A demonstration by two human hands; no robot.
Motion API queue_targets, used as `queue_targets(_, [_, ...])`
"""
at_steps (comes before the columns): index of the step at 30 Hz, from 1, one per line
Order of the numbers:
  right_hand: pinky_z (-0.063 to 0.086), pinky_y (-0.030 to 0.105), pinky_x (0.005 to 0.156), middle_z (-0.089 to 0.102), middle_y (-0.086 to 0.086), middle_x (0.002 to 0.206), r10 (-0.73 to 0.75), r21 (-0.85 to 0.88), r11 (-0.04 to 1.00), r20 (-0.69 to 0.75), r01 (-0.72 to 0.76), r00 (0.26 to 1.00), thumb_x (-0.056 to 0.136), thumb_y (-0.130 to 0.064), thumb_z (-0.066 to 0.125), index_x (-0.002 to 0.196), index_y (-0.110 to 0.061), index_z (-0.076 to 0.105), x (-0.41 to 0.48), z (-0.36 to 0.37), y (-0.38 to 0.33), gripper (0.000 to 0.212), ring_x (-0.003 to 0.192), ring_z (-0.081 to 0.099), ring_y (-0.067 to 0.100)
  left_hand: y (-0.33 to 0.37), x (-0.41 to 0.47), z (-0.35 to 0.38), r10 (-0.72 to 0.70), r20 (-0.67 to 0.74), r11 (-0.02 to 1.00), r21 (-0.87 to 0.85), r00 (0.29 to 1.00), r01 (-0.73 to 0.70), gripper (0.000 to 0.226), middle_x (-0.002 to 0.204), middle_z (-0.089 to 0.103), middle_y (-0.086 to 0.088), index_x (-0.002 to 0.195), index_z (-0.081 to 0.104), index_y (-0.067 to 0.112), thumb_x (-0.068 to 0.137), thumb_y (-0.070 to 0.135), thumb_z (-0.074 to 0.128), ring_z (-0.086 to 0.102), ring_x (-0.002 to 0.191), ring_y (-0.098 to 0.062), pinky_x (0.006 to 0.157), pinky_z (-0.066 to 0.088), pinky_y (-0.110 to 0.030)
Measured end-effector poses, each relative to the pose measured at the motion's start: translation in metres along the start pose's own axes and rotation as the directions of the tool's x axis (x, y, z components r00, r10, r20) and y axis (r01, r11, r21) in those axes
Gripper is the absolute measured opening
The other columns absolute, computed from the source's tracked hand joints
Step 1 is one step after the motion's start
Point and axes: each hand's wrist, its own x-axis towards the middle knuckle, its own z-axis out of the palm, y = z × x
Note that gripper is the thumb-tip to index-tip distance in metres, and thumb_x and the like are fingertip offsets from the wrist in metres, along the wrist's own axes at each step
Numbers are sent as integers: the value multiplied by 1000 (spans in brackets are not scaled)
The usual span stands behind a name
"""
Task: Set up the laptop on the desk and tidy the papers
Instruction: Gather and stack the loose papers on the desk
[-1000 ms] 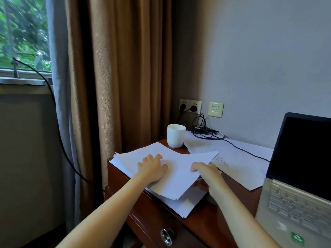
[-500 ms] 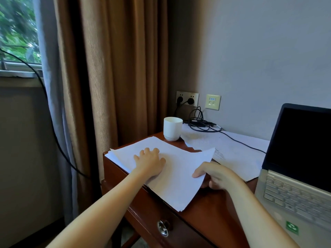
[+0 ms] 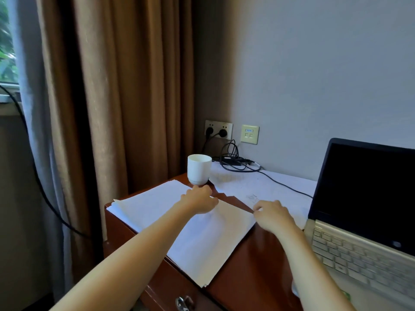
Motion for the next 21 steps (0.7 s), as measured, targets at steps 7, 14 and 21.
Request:
queue_targets(7, [34, 41, 108, 44, 2, 140, -40, -164, 983, 216, 77, 975, 89, -27, 38, 124, -44, 55, 28, -8, 20, 43, 129, 39, 28, 45, 25, 5, 42, 68, 932, -361, 997, -14, 15, 89, 52, -1, 84, 54, 15, 94, 19, 45, 50, 97, -20, 84, 41, -26])
queue_targets(14, [28, 44, 111, 34, 10, 146, -86, -199, 969, 281, 146, 956, 95, -47, 34, 137, -44, 40, 56, 0, 32, 43, 135, 29, 33, 47, 64, 12, -286, 71, 514, -830, 956, 215, 4, 91, 44, -7, 98, 49, 9, 93, 9, 48, 38, 95, -22, 80, 34, -29])
queue_targets(21, [40, 49, 99, 37, 11, 130, -111, -353, 922, 149, 158, 983, 99, -26, 26, 140, -31, 34, 72, 15, 31, 42, 119, 43, 35, 33, 84, 44, -292, 50, 249, -960, 955, 127, 41, 112, 50, -8, 132, 51, 10, 93, 0, 43, 48, 93, -18, 82, 40, -25])
